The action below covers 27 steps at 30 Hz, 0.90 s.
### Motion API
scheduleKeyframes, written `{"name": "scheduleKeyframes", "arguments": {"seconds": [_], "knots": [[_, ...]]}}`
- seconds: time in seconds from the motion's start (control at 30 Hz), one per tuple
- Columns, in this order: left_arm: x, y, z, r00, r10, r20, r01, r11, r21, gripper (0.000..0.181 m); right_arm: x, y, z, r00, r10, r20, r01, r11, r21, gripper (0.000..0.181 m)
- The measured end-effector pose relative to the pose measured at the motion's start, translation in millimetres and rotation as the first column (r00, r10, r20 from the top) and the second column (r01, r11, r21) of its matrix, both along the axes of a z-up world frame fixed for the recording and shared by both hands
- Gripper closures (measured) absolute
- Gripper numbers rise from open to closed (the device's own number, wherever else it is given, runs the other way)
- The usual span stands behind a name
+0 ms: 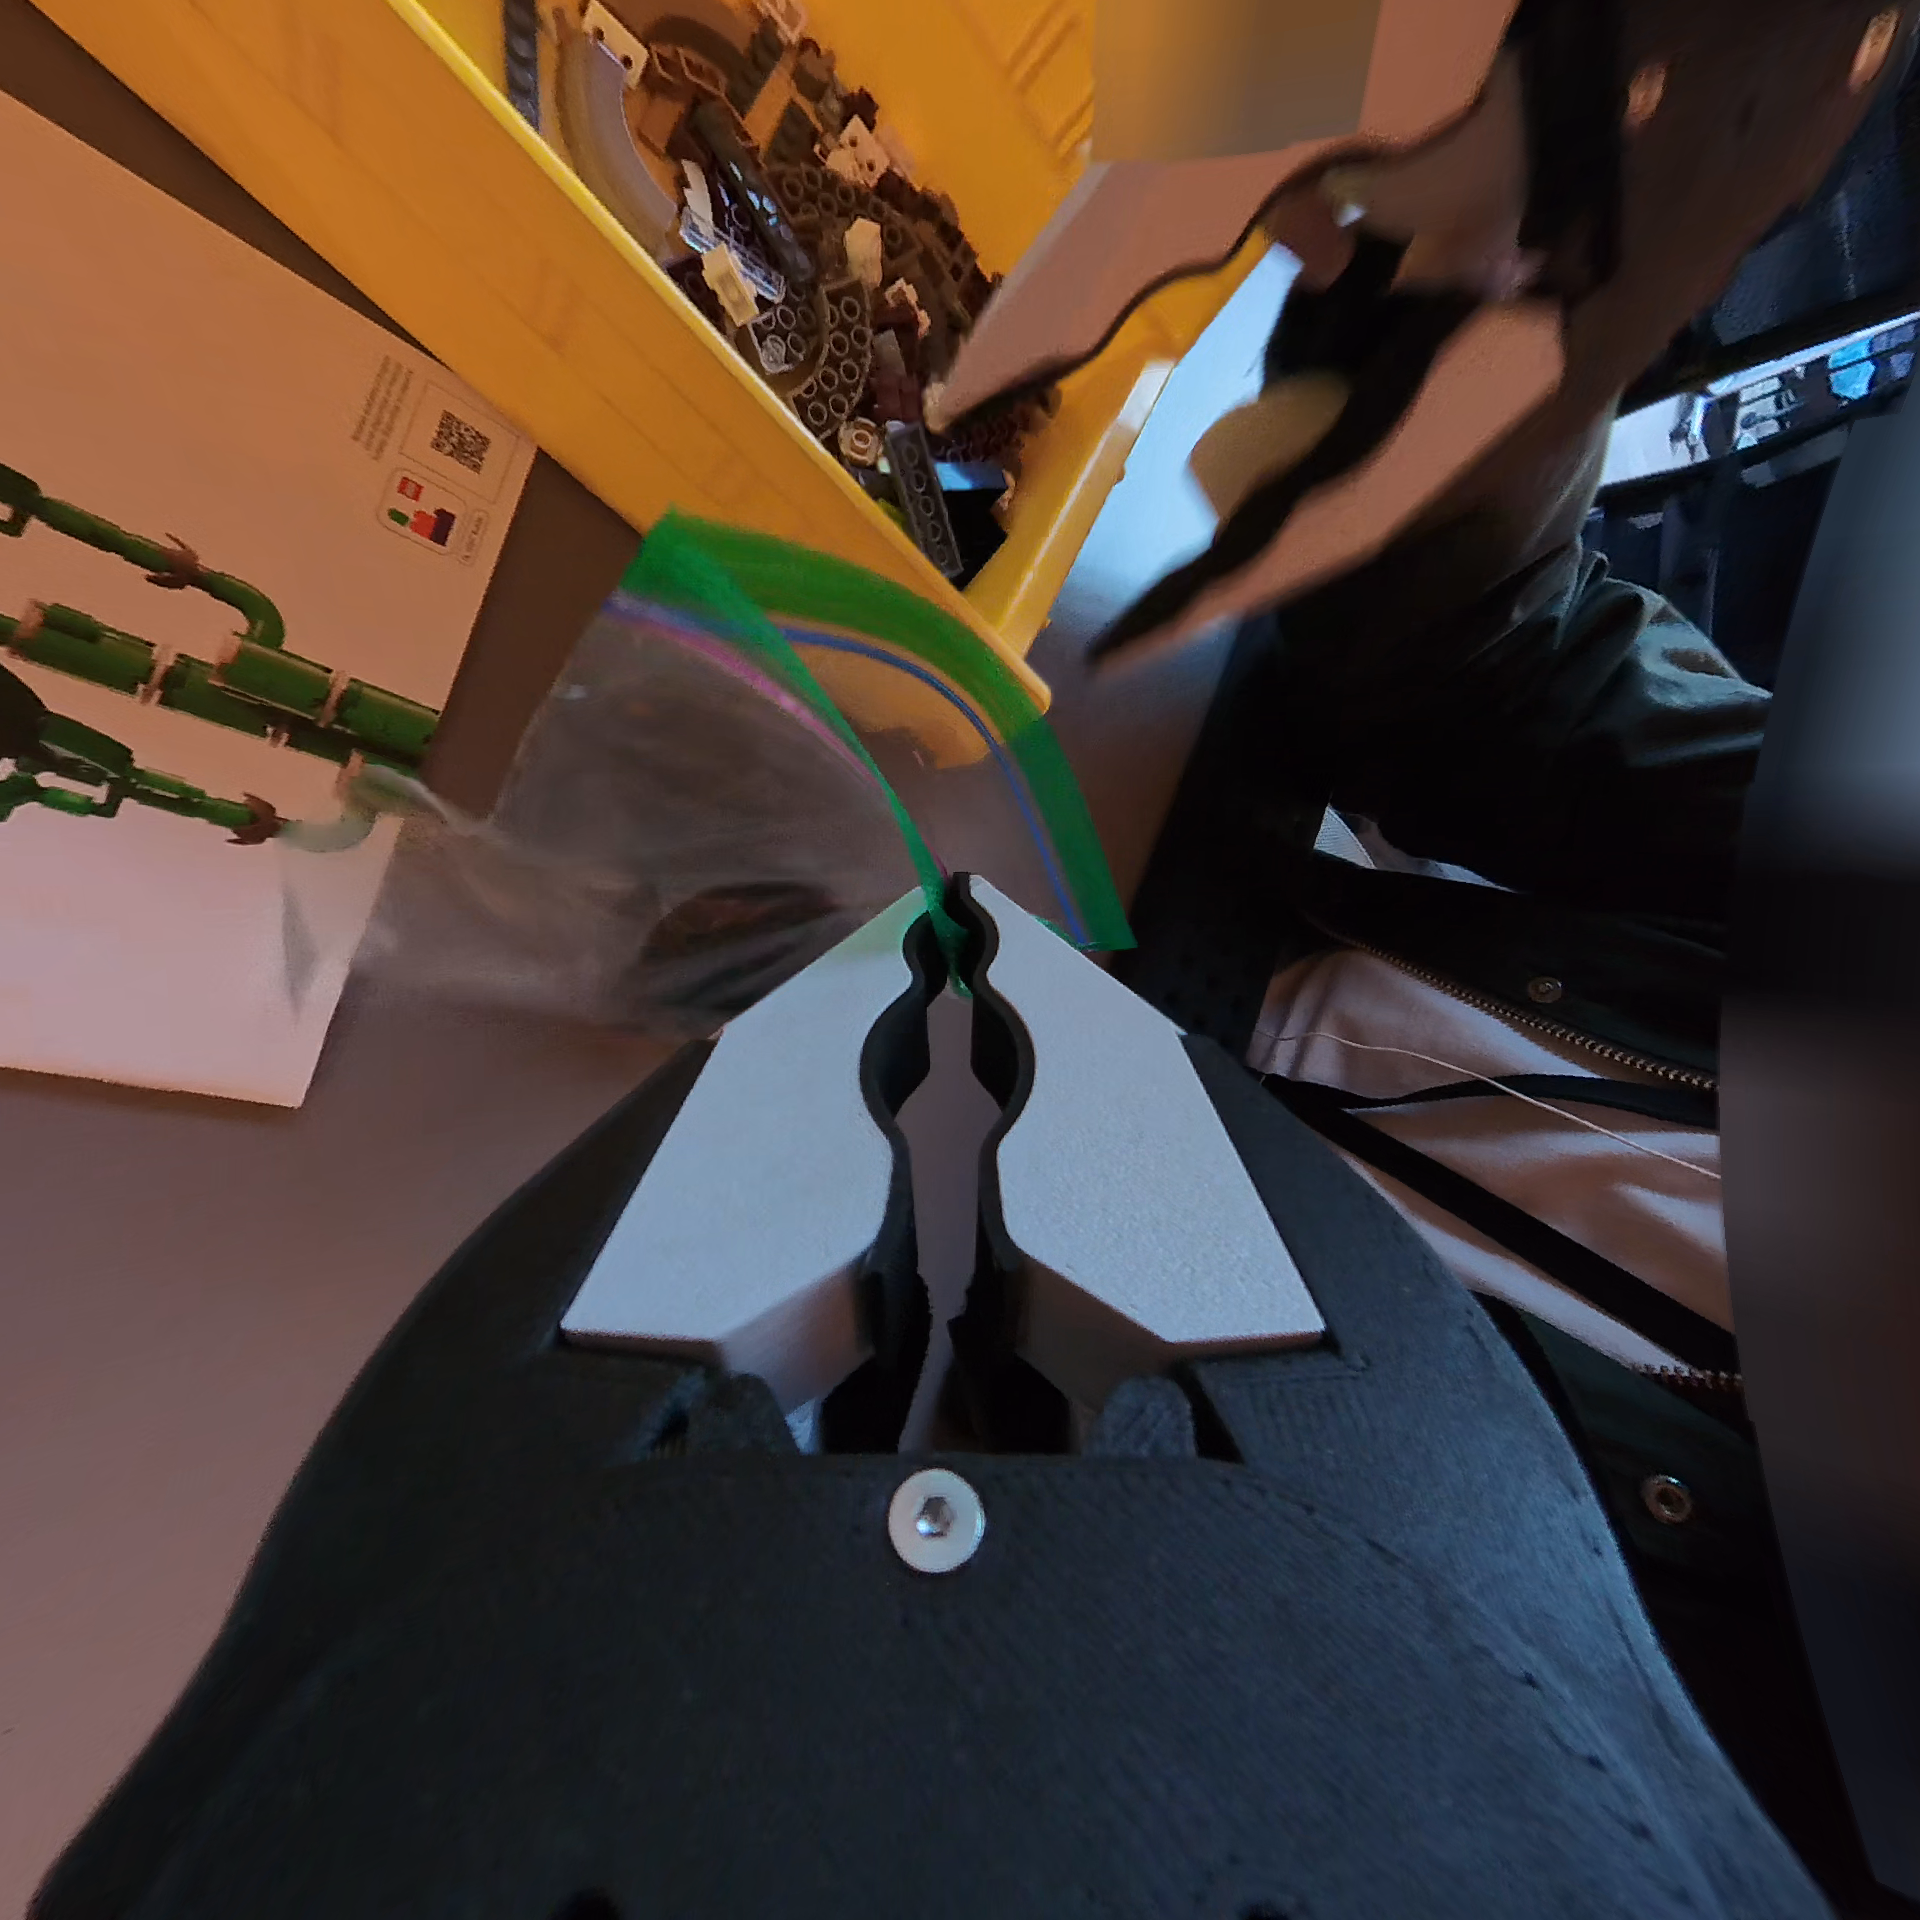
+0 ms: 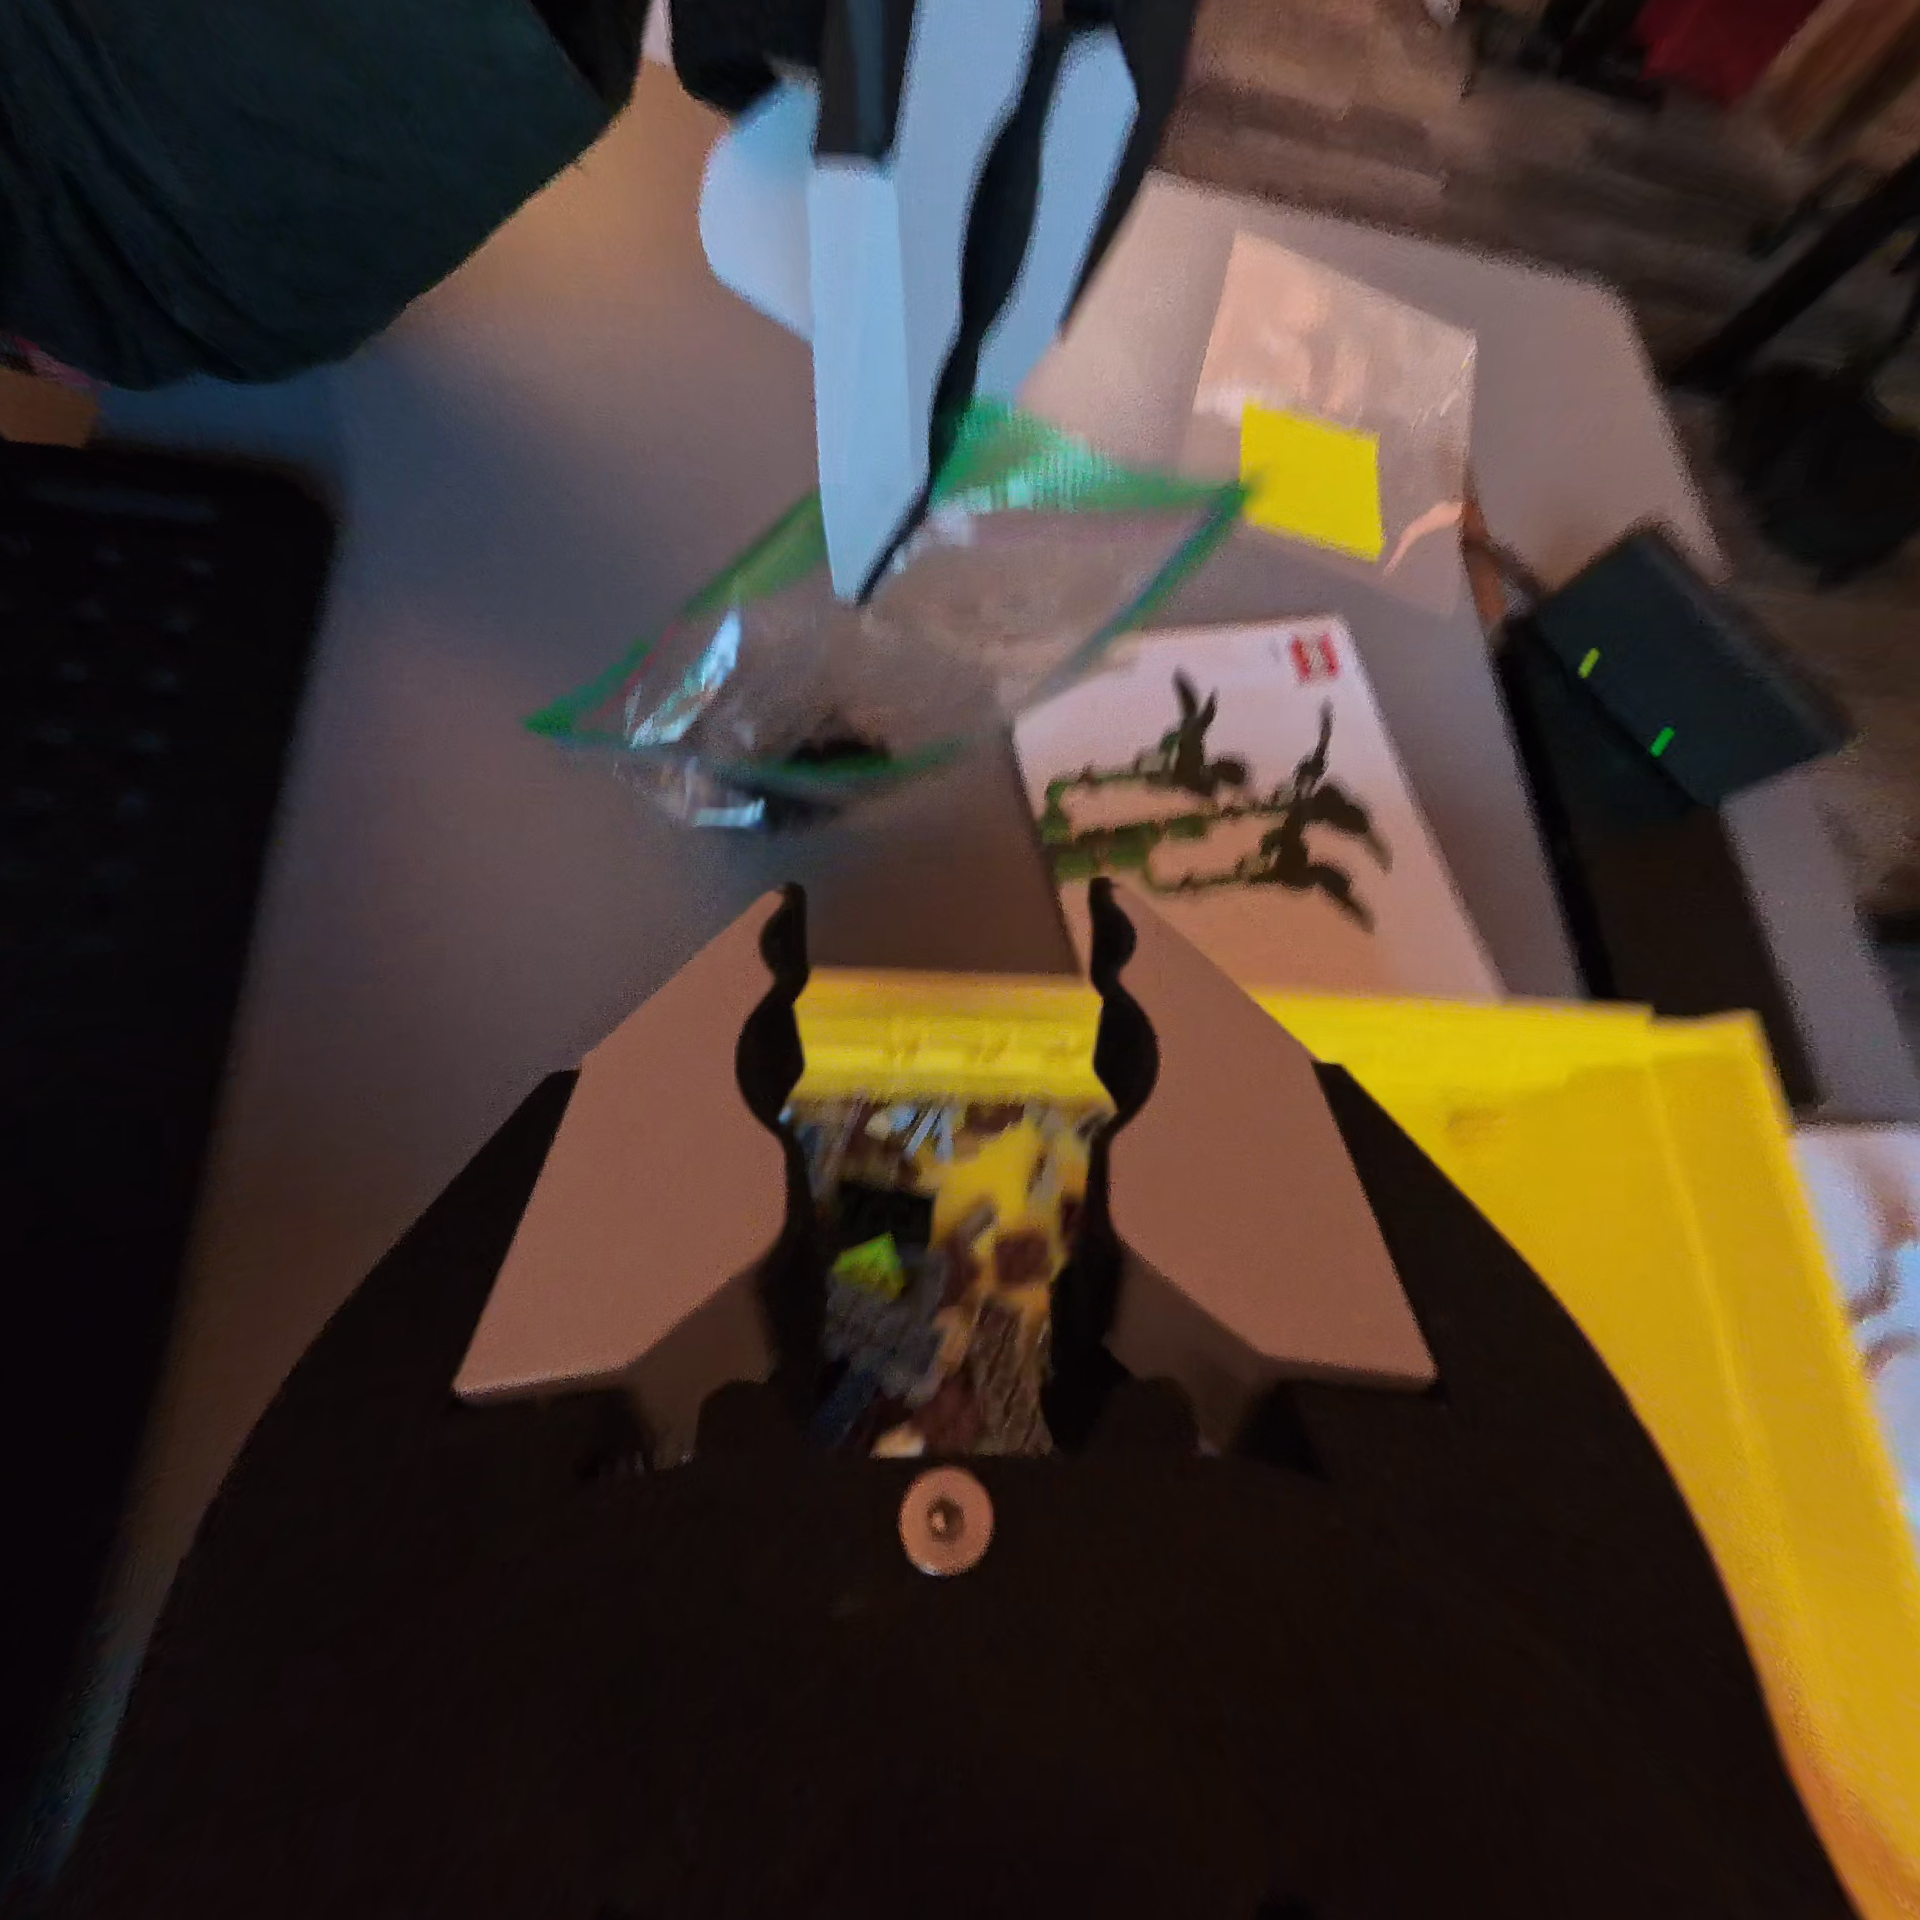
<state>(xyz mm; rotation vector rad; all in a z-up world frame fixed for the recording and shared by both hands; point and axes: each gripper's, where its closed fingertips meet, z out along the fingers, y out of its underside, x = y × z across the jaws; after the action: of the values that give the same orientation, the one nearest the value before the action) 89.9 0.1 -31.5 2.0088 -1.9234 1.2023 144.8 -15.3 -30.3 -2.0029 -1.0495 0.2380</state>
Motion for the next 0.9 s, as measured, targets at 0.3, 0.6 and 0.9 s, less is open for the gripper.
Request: {"name": "scheduleKeyframes", "arguments": {"seconds": [0.3,0.6,0.9], "knots": [[-1.1,-4.8,-4.8,1.000,-0.020,-0.024,0.020,1.000,0.018,0.181,81.9,-55.4,-116.0,0.957,-0.150,0.250,0.269,0.787,-0.555,0.134],[-0.7,-4.2,-7.2,0.999,-0.021,-0.033,0.021,1.000,0.015,0.181,66.7,-62.5,-104.2,0.984,-0.128,0.120,0.175,0.752,-0.635,0.172],[5.8,-15.4,-15.6,0.997,-0.052,-0.053,0.052,0.999,-0.003,0.181,23.2,-20.5,34.3,0.987,-0.144,-0.074,0.138,0.987,-0.084,0.173]]}}
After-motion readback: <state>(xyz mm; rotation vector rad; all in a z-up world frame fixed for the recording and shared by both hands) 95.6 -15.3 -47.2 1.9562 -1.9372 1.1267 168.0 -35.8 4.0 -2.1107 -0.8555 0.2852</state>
